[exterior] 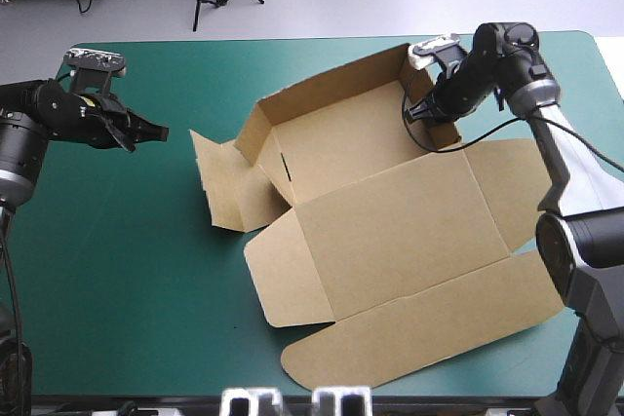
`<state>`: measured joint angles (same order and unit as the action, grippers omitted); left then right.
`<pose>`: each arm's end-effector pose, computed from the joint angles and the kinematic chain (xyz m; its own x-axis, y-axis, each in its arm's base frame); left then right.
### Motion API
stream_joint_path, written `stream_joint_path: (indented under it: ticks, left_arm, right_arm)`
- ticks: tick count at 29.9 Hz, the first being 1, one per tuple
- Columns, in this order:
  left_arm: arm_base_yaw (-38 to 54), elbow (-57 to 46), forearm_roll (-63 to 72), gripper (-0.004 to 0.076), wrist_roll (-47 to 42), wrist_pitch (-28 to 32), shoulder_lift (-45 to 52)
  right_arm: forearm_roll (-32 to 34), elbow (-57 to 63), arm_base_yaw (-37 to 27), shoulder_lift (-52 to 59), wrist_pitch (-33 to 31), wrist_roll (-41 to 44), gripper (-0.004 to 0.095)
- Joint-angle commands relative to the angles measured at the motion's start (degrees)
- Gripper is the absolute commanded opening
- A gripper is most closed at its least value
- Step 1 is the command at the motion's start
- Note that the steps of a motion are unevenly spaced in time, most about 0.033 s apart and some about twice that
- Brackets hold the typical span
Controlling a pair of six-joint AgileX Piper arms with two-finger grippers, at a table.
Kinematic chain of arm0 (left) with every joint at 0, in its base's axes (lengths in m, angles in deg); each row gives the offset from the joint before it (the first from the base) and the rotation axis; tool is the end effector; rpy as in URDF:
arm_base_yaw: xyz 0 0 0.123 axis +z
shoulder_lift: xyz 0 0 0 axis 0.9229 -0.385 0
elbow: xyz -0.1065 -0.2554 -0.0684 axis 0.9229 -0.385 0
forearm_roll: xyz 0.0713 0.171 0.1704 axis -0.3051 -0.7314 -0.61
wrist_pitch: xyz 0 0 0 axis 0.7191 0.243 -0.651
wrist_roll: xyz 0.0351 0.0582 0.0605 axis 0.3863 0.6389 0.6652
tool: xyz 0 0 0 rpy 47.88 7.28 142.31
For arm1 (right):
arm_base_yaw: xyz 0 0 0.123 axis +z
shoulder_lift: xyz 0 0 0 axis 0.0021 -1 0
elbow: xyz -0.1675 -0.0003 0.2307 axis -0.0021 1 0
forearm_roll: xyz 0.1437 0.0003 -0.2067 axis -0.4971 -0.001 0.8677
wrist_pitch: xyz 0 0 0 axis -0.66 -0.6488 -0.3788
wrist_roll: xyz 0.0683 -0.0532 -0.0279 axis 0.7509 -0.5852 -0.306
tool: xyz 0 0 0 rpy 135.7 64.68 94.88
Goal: Fold the box
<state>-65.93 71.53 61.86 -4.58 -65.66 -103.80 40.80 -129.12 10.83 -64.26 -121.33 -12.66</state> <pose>0.3025 -0.0014 0.3814 -0.7698 0.1783 -0.6128 0.1912 0.9805 0.0451 0.4095 0.0927 0.3340 -0.8042 -0.4149 -0.4255 -0.4685 0.8831 0.0243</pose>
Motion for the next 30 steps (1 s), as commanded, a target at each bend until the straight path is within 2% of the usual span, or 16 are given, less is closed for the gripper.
stream_joint_path:
  ticks: [1,6,12,15,20,25,30]
  left_arm:
    - [0.38,1.52,-3.15,0.0043,-4.15,5.69,1.89]
    - [5.03,1.52,-3.09,0.0100,-5.02,10.16,1.89]
    - [12.50,1.52,3.50,0.0146,-4.37,10.54,1.89]
    - [15.15,1.52,12.08,0.0166,0.90,9.70,1.89]
    - [16.66,0.73,31.91,0.0190,15.22,4.63,1.49]
    - [16.43,0.00,44.48,0.0190,21.86,-2.18,-1.31]
    - [16.31,0.00,60.04,0.0190,28.20,-11.91,-4.75]
  right_arm:
    - [-1.44,-3.51,-2.48,7.76,-0.57,-0.04,-0.0019]
    - [-6.84,-3.51,-6.92,13.30,-0.69,-2.09,-0.0019]
    - [-17.83,-3.51,-12.37,18.03,-0.58,-5.84,-0.0019]
    - [-20.73,-3.51,-13.50,18.95,-0.58,-6.78,-0.0018]
    - [-25.22,-3.51,-13.75,19.26,-0.58,-7.43,-0.0019]
    - [-31.83,-3.51,-13.75,19.26,-0.58,-9.30,-0.0019]
    - [-32.51,-3.51,-13.75,19.26,-0.58,-9.44,-0.0019]
